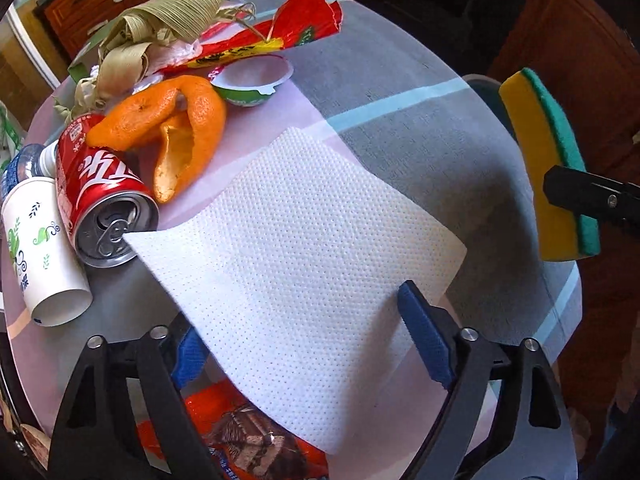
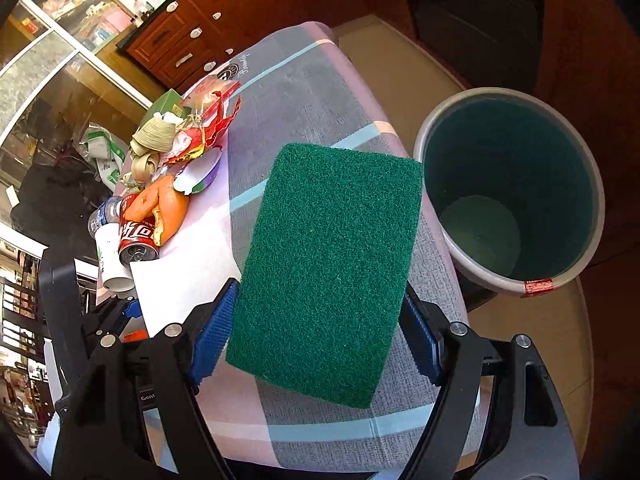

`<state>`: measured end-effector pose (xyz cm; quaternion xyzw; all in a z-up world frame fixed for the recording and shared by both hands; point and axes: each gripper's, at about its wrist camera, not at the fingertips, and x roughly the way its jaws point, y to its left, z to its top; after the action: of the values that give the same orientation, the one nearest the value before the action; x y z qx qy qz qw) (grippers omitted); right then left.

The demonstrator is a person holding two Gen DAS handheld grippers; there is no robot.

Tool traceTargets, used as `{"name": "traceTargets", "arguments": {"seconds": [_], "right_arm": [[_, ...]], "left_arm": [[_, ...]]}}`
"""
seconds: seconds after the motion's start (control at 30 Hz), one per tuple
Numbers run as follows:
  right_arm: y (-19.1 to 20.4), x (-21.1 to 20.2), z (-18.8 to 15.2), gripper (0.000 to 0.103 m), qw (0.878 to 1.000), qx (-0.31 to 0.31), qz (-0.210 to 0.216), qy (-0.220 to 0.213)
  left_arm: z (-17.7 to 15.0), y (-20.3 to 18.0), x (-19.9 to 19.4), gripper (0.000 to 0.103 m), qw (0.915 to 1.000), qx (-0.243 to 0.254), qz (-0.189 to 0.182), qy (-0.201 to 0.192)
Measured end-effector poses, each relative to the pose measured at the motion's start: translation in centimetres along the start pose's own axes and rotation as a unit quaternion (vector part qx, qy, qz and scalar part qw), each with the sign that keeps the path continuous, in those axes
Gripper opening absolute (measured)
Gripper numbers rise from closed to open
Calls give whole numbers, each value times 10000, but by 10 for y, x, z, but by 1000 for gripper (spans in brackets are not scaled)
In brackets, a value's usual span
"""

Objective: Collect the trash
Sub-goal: 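Lift the sponge with the right gripper while the left gripper grasps the white paper towel, then open the left gripper over the bin dropping the towel while the right gripper drops the sponge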

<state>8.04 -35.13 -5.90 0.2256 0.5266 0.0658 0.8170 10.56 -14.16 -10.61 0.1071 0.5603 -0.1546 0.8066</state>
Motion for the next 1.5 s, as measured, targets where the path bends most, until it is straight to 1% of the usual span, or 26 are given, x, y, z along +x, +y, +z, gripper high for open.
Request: {"name": "traceTargets", "arguments": {"seconds": [0.03, 0.07, 0.1, 0.13, 0.2, 0.37, 0.47, 0.53, 0.6, 0.77, 0.87, 0.97, 1.03, 1.07, 1.1, 1.13, 1.17, 1.2, 1.23, 1.3, 1.33, 1.4, 1.5], "right_arm": [[-1, 0, 0, 73, 10000, 13, 0, 2], [-3, 1, 0, 73, 10000, 23, 0, 7], [-4, 2, 1, 73, 10000, 33, 7, 18], [-6, 3, 2, 73, 10000, 50, 19, 32], [-9, 3, 3, 73, 9999, 106, 47, 13], [-27, -6, 11, 73, 9994, 317, 85, -127], [-45, -20, 21, 73, 9982, 497, 15, -342], [-62, -32, 28, 73, 9965, 661, -69, -509], [-79, -45, 35, 73, 9944, 823, -145, -654], [-120, -72, 46, 73, 9881, 1159, -430, -916], [-138, -78, 49, 73, 9853, 1320, -558, -931], [-153, -78, 51, 73, 9828, 1488, -636, -888], [-162, -76, 54, 73, 9813, 1589, -694, -841], [-166, -75, 55, 73, 9806, 1627, -725, -819], [-170, -73, 56, 73, 9799, 1665, -756, -794], [-174, -71, 57, 73, 9794, 1700, -775, -762], [-177, -69, 57, 73, 9790, 1736, -778, -729], [-180, -67, 58, 73, 9787, 1768, -775, -698], [-183, -65, 58, 73, 9784, 1793, -777, -676], [-186, -61, 59, 73, 9782, 1817, -789, -632], [-187, -58, 59, 73, 9781, 1828, -785, -610], [-189, -52, 62, 73, 9783, 1845, -763, -558], [-190, -43, 66, 73, 9788, 1850, -737, -489]], "left_arm": [[0, -2, -3, 56, 10000, 12, -4, -62], [1, -6, -6, 25, 9999, 58, -29, -93], [3, -10, -7, 8, 9999, 83, -117, -63], [6, -14, -8, 7, 9999, 106, -107, -76], [12, -21, -15, 5, 9995, 203, -56, -246], [38, -32, -39, 5, 9979, 307, -354, -454], [59, -42, -44, 5, 9966, 432, -532, -454], [69, -57, -41, 5, 9954, 540, -639, -466], [86, -76, -41, 5, 9933, 738, -741, -490], [118, -132, -21, 6, 9864, 1119, -1134, -395], [132, -159, -3, 6, 9819, 1283, -1371, -255], [147, -183, 18, 7, 9780, 1400, -1542, -72], [151, -193, 30, 7, 9768, 1431, -1595, 32], [154, -198, 38, 8, 9761, 1439, -1626, 100], [158, -202, 45, 13, 9752, 1443, -1672, 171], [162, -206, 53, 22, 9746, 1444, -1692, 246], [164, -208, 57, 43, 9754, 1438, -1650, 272], [167, -209, 61, 56, 9764, 1440, -1591, 252], [169, -209, 62, 59, 9770, 1449, -1548, 208], [171, -208, 63, 73, 9780, 1462, -1482, 151], [172, -206, 63, 77, 9783, 1468, -1460, 115], [171, -204, 59, 88, 9796, 1490, -1348, 2], [169, -198, 58, 93, 9807, 1534, -1212, -72]]}}
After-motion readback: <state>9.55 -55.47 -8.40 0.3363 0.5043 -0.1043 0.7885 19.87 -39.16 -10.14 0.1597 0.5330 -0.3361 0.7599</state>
